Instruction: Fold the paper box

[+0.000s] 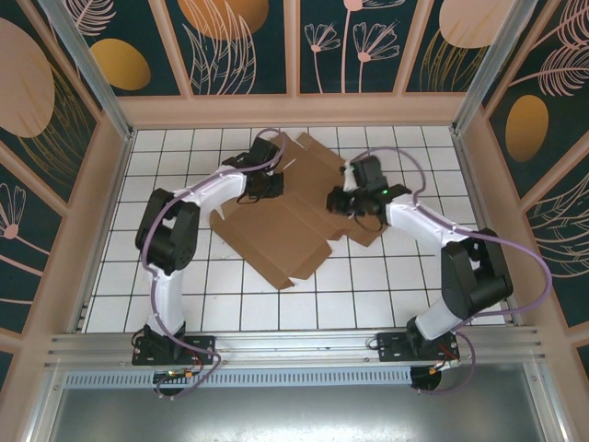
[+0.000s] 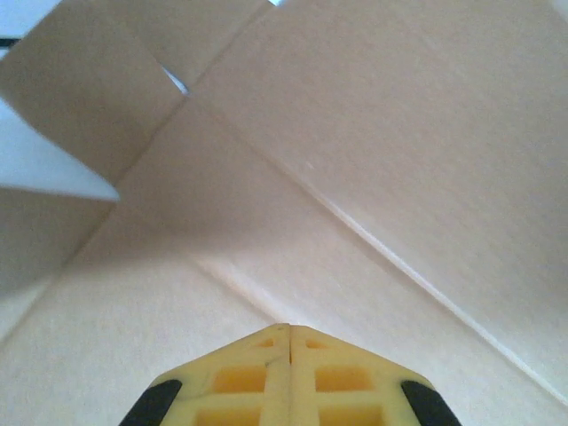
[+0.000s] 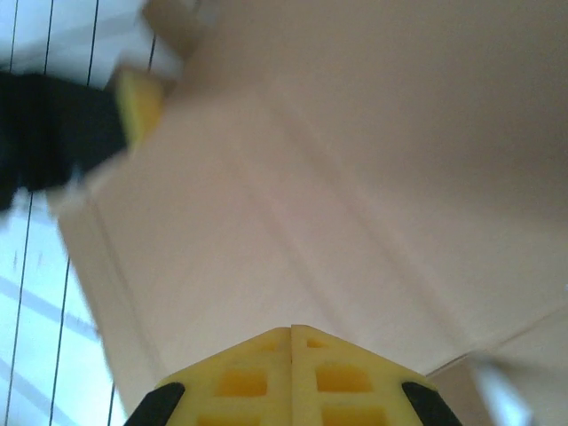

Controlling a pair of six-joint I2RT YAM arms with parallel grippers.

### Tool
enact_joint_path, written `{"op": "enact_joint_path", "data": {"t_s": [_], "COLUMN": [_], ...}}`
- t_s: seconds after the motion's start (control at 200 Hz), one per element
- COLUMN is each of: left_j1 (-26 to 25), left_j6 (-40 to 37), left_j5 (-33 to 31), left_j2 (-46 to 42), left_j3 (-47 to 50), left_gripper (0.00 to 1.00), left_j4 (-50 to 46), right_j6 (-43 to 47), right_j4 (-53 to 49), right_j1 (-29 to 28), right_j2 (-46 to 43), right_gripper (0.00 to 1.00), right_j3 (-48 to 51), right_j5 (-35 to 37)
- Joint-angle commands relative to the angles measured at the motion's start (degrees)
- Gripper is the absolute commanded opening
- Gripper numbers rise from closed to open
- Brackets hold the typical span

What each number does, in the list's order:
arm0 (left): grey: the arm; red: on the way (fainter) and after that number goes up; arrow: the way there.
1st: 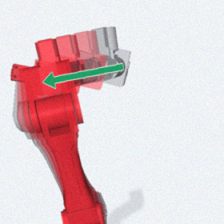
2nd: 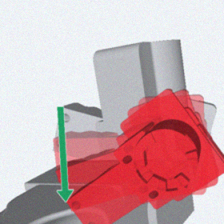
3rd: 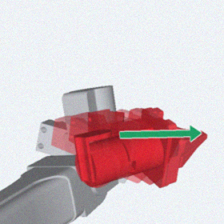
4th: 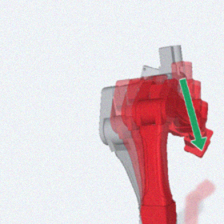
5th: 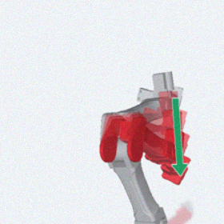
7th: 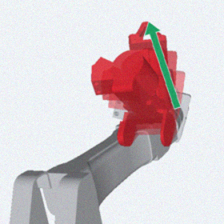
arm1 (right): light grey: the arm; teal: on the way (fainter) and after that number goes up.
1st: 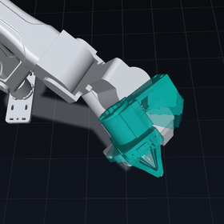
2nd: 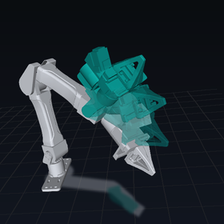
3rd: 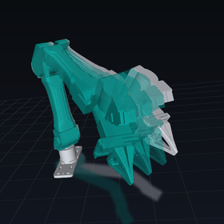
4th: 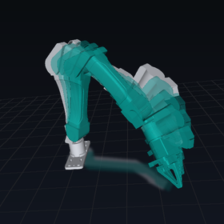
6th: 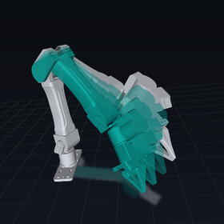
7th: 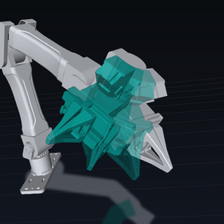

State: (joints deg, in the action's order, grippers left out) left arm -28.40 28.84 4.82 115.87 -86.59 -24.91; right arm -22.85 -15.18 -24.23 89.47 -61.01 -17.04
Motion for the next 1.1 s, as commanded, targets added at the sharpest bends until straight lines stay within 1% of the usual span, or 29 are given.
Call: {"op": "enact_joint_path", "data": {"t_s": [0.0,0.095,0.225,0.34,0.47,0.57,0.686,0.756,0.796,0.871,0.976,1.036,1.071,1.091], "left_j1": [-0.3,-0.5,-0.4,-0.2,1.4,2.9,4.9,5.8,6.1,7.1,8.4,8.2,8.0,7.7], "left_j6": [3.9,4.3,3.8,3.4,4.5,4.6,4.6,4.5,4.1,3.5,2.6,2.3,2.1,2.1], "left_j5": [6.3,6.9,6.4,5.0,3.0,0.9,-1.0,-1.4,-2.3,-4.7,-3.8,-1.4,1.2,2.5], "left_j2": [-4.0,-5.0,-5.1,-4.1,-3.6,-3.8,-4.4,-5.3,-5.7,-6.3,-8.2,-9.7,-10.7,-11.0], "left_j3": [7.9,13.4,16.1,16.1,17.9,18.7,18.9,18.8,18.4,18.0,17.3,15.7,14.8,14.0], "left_gripper": [0.00,0.00,0.00,0.00,0.00,0.00,0.00,0.00,0.00,0.00,0.00,0.00,0.00,0.00], "left_j4": [2.1,2.3,1.1,-0.2,-0.2,-0.7,-1.3,-1.3,-1.7,-2.8,-2.5,-1.5,0.1,1.0], "right_j6": [1.1,2.7,5.0,5.2,4.5,4.1,3.6,2.5,1.6,-0.5,-2.1,-1.7,-0.8,-0.4], "right_j4": [-2.2,-4.2,-8.1,-9.6,-11.1,-11.1,-11.4,-11.2,-11.0,-11.6,-12.2,-11.5,-11.6,-11.2], "right_j1": [3.0,4.2,4.6,4.6,4.3,2.8,-0.4,-2.4,-3.7,-6.0,-6.3,-4.8,-3.7,-3.1], "right_j2": [5.9,13.5,22.3,25.8,26.5,23.6,18.6,14.9,13.2,11.1,6.1,2.3,0.6,-0.1], "right_gripper": [0.00,0.00,0.00,0.00,0.00,0.00,0.00,0.00,0.00,0.00,0.00,0.08,0.18,0.25], "right_j3": [-4.5,-9.4,-15.0,-15.9,-13.9,-9.2,-3.6,-0.3,1.2,2.6,3.1,2.7,1.9,1.5], "right_j5": [7.4,10.3,12.9,13.2,13.5,12.5,10.9,9.0,6.7,3.8,3.6,1.2,0.5,0.0]}}
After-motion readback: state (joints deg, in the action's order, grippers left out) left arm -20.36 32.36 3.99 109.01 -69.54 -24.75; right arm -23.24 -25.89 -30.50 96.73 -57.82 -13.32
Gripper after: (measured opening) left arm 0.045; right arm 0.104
